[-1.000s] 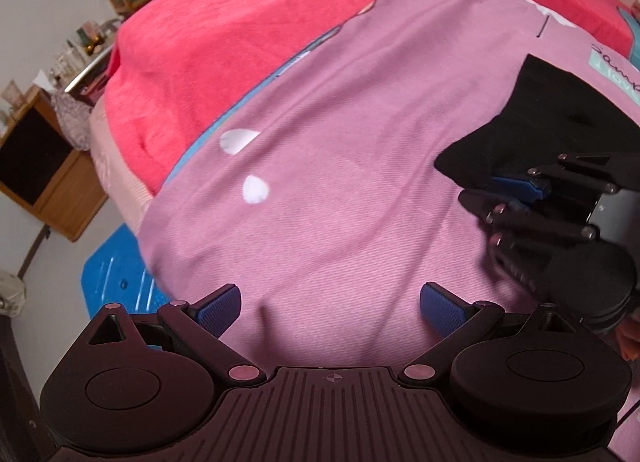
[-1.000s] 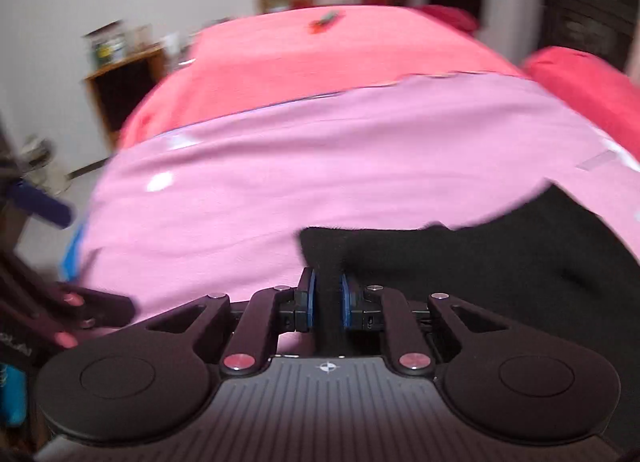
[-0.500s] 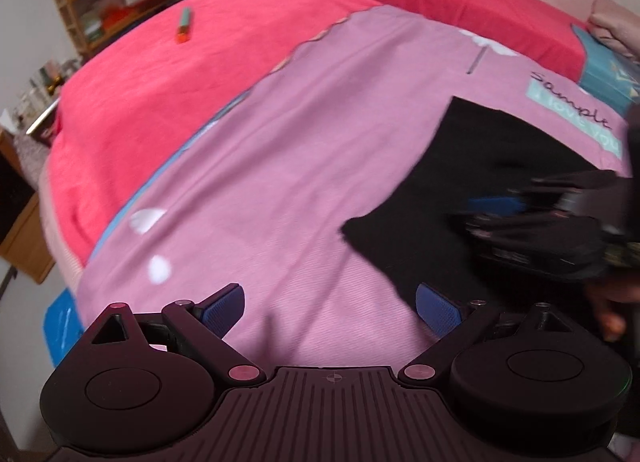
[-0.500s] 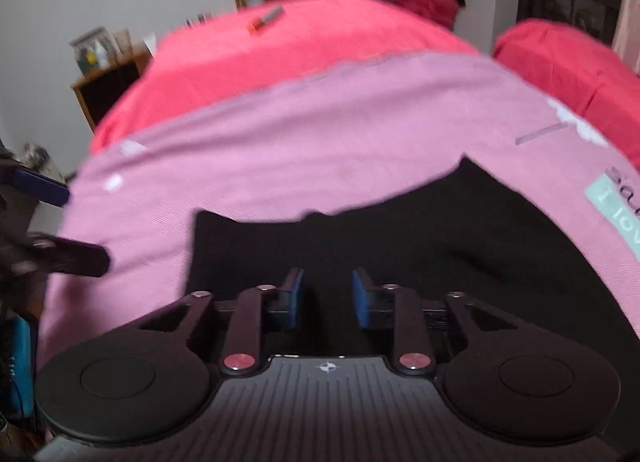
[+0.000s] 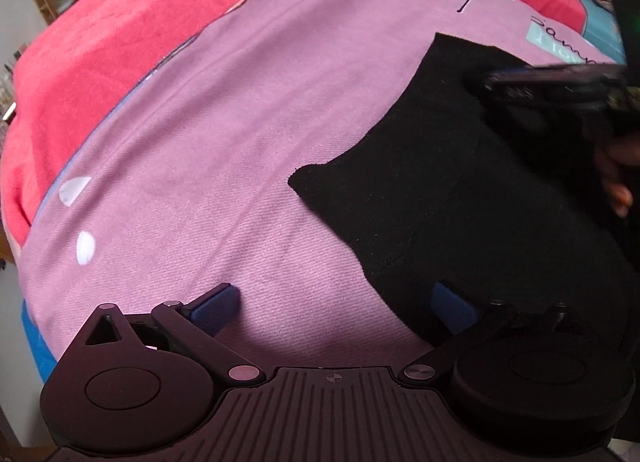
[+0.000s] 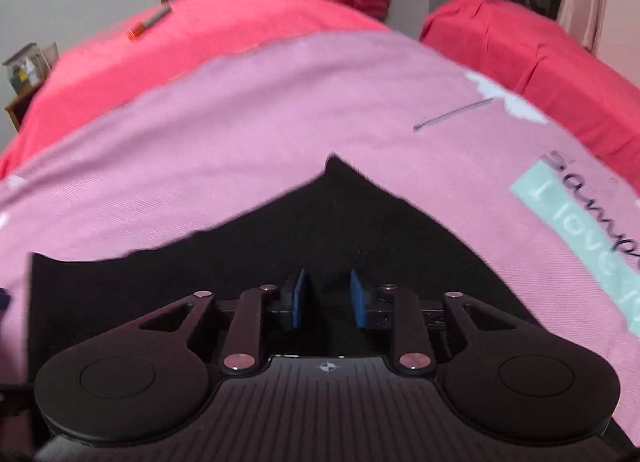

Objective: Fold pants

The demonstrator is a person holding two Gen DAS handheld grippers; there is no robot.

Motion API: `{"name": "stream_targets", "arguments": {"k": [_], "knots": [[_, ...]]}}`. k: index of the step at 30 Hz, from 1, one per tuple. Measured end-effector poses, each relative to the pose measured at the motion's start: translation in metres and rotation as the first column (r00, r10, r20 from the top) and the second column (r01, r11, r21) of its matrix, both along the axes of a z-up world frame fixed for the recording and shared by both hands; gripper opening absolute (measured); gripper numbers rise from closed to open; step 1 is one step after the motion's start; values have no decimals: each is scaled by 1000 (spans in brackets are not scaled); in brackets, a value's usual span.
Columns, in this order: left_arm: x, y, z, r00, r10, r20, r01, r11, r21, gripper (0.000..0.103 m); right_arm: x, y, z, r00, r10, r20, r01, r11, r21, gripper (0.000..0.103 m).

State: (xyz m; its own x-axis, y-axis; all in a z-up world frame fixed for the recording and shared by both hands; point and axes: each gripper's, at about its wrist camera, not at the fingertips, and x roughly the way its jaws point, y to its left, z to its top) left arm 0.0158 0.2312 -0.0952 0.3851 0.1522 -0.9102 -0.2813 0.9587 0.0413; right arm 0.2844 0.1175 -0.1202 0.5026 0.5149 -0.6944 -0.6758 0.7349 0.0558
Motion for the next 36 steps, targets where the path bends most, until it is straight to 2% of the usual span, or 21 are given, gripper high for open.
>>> {"name": "stream_targets", "arguments": {"k": [2,4,7,8,9,11,12,14,16,17,19,21,23,26,27,28,29,32,36], "knots": [[1,1,-1,1000,7,-3,-7,1000,-5,103,8,10,-4,1000,-21,22,21,1000,20,34],[5,1,1,1000,3,-8,-3,1000,-4,103,11,9,-6,1000,-31,-7,31,998,47,41],[6,2,1,1000,-2,-5,2,1000,-9,103,-7,-8,10,998,-45,-33,46,998,40,46],[5,2,2,1000,-2,-3,2,1000,-8,103,-15,-17,14,997,-72,-26,73,996,54,59],[5,2,2,1000,-7,-1,7,1000,-4,103,-20,-22,13,996,-77,-39,79,995,59,67],[6,0,1,1000,-13,-4,13,1000,3,103,-15,-14,0,998,-43,-56,44,999,22,70],[6,0,1,1000,-13,-8,13,1000,3,103,-17,-11,-1,999,-31,-13,31,999,37,78],[7,2,2,1000,-14,-20,14,1000,1,103,-6,5,-2,999,-45,-10,45,999,25,86],[10,1,6,999,-15,-39,15,1000,-4,103,-5,11,7,996,-77,-52,77,997,10,87],[13,2,10,999,-14,-43,14,1000,-11,103,-10,6,12,995,-84,-62,85,996,11,83],[13,3,21,999,-21,-32,21,1000,-2,103,-26,-20,26,993,-105,-58,106,994,22,83],[11,2,33,999,-33,-6,33,999,23,103,-46,-57,41,981,-194,-28,195,981,19,86],[12,1,44,999,-47,18,46,998,35,103,-62,-95,45,951,-307,-37,307,952,6,87],[26,-9,51,997,-73,40,71,996,55,103,-55,-124,13,907,-410,-99,404,912,-76,86],[34,-14,51,996,-81,40,78,995,62,103,-45,-126,-1,894,-427,-134,418,904,-92,94],[42,-20,52,995,-87,42,84,994,67,103,-39,-132,-6,894,-424,-143,426,904,-17,98],[51,-27,53,994,-96,47,92,994,65,103,-31,-135,-8,894,-422,-150,428,904,8,98],[80,-49,51,988,-139,62,137,990,40,103,-31,-144,11,888,-444,-119,445,895,-15,89],[120,-82,40,980,-182,82,182,983,13,103,-70,-202,41,867,-495,-58,498,866,50,92]]}}
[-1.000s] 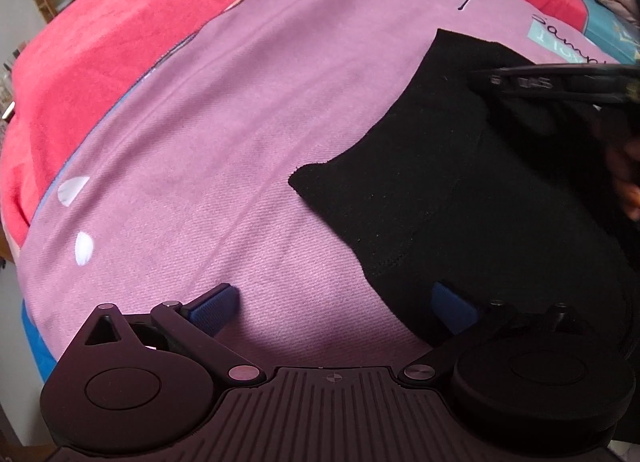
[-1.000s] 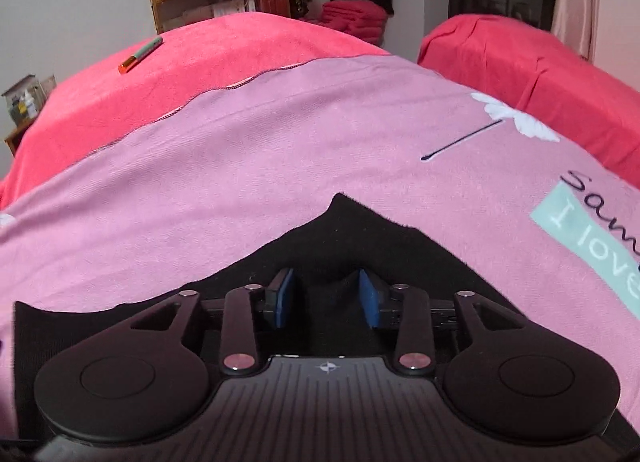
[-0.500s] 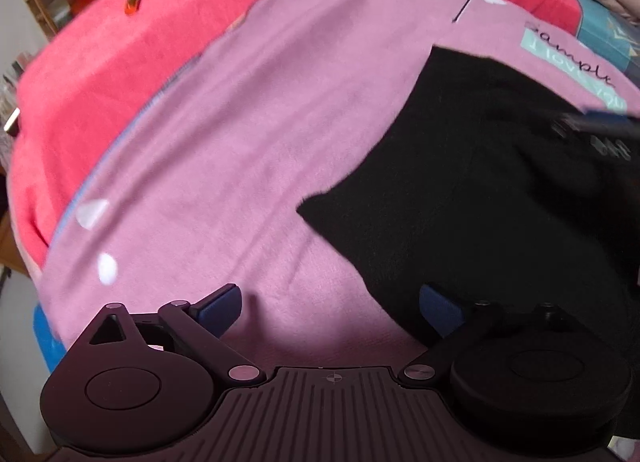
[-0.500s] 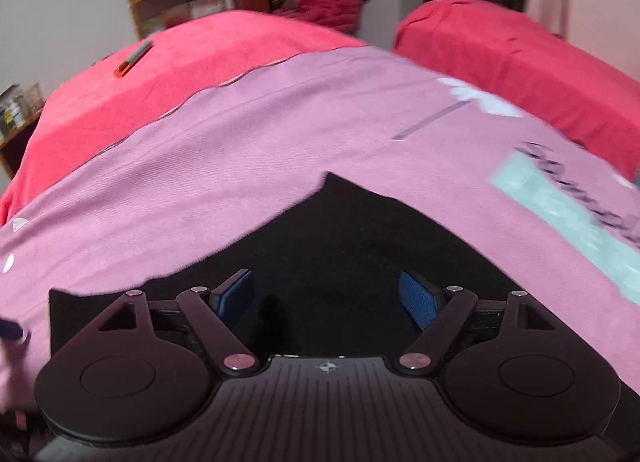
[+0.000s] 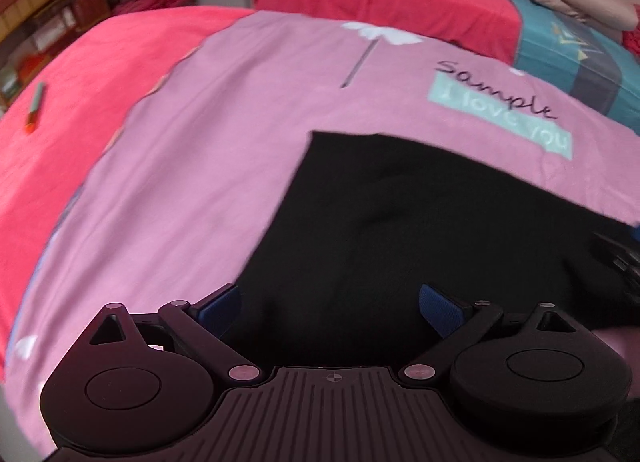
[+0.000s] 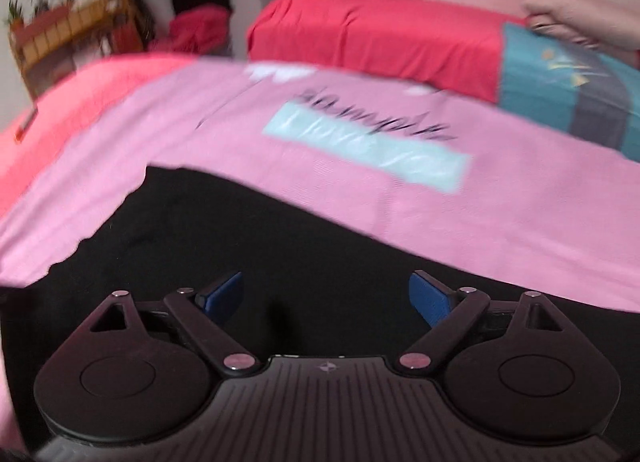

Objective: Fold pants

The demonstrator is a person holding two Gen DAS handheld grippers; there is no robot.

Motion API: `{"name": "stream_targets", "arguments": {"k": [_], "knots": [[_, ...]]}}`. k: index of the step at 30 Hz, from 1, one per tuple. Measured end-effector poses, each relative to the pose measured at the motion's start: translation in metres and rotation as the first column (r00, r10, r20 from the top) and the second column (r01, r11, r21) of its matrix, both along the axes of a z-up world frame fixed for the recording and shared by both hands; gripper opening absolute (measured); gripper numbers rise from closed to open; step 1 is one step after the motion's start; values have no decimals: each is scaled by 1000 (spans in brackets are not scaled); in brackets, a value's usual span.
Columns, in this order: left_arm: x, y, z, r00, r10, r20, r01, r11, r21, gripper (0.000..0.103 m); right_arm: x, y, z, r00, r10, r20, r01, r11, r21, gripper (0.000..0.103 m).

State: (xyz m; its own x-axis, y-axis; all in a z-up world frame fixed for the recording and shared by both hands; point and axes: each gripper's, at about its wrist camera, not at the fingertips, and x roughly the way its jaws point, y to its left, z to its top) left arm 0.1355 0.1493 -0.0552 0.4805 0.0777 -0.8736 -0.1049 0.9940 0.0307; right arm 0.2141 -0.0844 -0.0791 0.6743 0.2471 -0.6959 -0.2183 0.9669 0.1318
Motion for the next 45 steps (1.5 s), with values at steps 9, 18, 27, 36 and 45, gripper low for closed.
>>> {"name": "stream_targets", "arguments": {"k": [9,18,27,36,45], "knots": [[38,-12,-65,996,51,-68,-50,999,15,103,-63,-191,-16,913,-404,62,405,914,-16,95],[42,-19,-68,995,72,-70,-69,997,37,103,-99,-304,-15,774,-634,5,628,768,125,90],[30,-7,-44,991,83,-105,-80,996,35,103,-95,-312,-11,634,-774,8,773,632,-60,84],[-41,10,-31,999,4,-34,-4,1000,16,103,-123,-232,17,775,-631,-29,631,776,-7,86],[-71,25,-45,998,-65,-24,64,998,-8,103,-133,-109,26,955,-260,-141,284,938,197,76]]}}
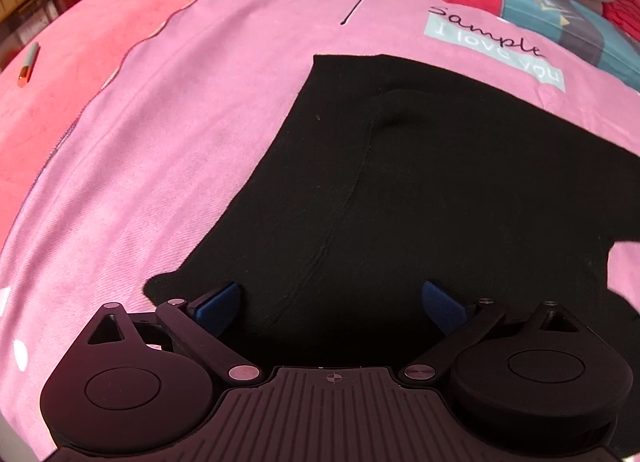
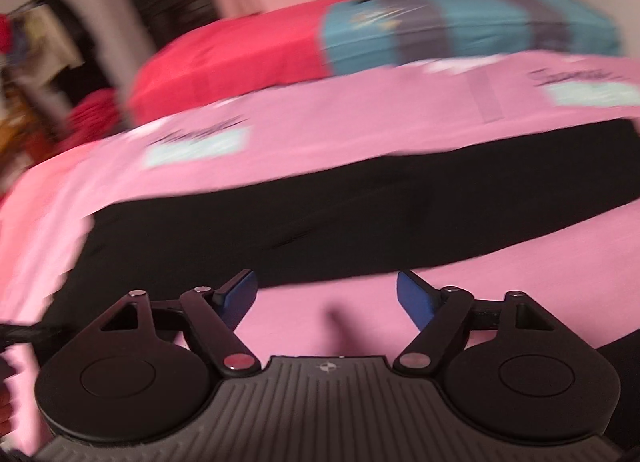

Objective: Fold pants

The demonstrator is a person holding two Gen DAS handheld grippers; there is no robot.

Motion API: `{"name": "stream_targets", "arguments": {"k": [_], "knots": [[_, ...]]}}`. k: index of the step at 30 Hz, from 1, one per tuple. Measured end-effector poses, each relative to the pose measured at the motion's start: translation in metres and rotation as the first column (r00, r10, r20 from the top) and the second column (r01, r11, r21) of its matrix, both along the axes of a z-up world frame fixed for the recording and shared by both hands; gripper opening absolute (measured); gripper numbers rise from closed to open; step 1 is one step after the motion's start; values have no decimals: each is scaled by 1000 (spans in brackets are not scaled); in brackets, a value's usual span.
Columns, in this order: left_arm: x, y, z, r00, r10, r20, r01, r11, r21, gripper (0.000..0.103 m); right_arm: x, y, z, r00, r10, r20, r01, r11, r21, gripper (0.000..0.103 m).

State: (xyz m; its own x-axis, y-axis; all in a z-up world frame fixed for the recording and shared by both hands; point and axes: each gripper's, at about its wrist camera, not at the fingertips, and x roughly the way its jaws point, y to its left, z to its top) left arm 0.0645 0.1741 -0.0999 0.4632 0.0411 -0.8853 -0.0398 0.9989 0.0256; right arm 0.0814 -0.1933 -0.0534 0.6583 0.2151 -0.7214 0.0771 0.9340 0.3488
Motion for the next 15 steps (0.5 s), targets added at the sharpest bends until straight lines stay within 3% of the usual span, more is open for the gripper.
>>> {"name": "stream_targets", "arguments": {"k": [4,9,11,13,15], "knots": [[-8,3,-2,1000,-28,9,28,999,37,103,1,27,0,997,74,-15,-72,992,108,71],[-10,7,-1,1000,-26,5,26,999,34,103,9,30,-13,995,10,-96,19,954,299,67],[-8,4,-3,1000,-31,1,31,998,53,103,22,41,-27,985,66,-157,-7,936,353,67],[-6,2,-4,1000,-31,-3,31,998,62,103,31,64,-36,975,123,-183,-52,935,351,67],[-6,2,-4,999,-35,-5,35,997,63,103,38,80,-39,980,112,-167,-61,957,283,67]]}}
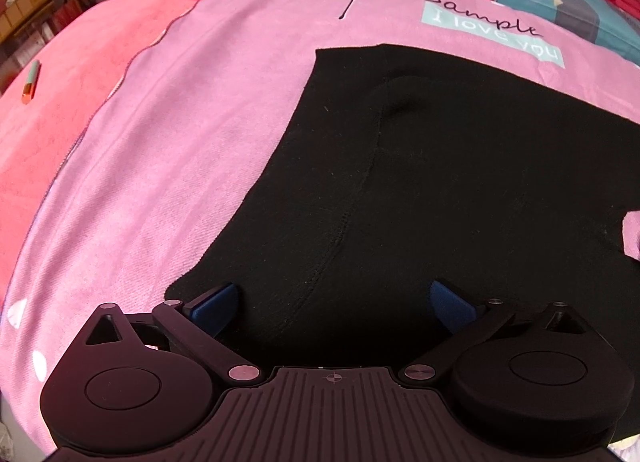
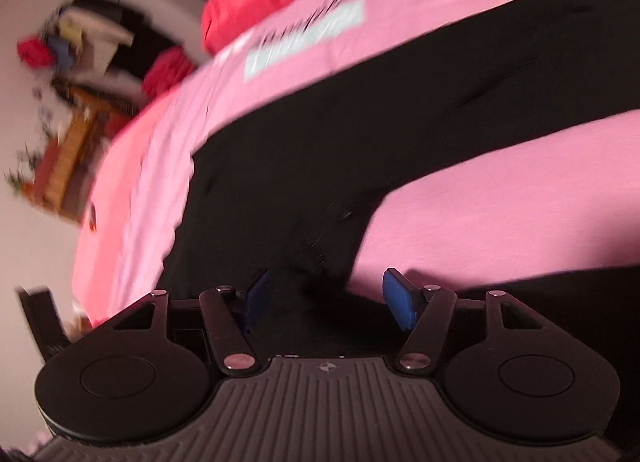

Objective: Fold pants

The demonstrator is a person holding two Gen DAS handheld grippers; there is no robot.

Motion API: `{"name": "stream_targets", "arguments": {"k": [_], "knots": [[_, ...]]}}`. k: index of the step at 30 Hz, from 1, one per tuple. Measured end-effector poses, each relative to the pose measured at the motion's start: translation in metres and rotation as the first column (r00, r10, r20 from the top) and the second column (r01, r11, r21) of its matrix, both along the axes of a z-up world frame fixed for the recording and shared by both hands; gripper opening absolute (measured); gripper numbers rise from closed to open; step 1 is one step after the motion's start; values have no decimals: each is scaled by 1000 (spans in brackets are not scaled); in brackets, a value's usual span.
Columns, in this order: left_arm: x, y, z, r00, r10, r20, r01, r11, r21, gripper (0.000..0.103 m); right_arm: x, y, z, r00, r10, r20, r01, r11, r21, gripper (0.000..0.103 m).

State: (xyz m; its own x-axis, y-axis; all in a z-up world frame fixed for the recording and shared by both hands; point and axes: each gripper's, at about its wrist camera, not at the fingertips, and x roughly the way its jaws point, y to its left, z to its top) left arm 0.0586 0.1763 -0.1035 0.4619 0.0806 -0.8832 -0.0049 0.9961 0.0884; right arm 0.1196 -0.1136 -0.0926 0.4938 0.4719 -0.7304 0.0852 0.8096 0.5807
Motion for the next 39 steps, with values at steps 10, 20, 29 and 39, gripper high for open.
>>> {"name": "stream_targets", "arguments": {"k": [10,20,29,39], "knots": [[4,-2,-2,1000,-10,-7,10,1000,18,103,38,15,-14,993,-117,32,118,992,-38,6],[5,-3,-2,1000,-11,-19,11,1000,22,103,-39,50,41,968,68,241,10,950,-311,54],[5,-3,-2,999,-23,-28,24,999,28,103,-140,115,28,804,575,151,-381,693,-612,72],[6,-4,-3,999,-22,-32,24,999,39,103,-143,122,17,810,579,98,-437,706,-557,12]]}}
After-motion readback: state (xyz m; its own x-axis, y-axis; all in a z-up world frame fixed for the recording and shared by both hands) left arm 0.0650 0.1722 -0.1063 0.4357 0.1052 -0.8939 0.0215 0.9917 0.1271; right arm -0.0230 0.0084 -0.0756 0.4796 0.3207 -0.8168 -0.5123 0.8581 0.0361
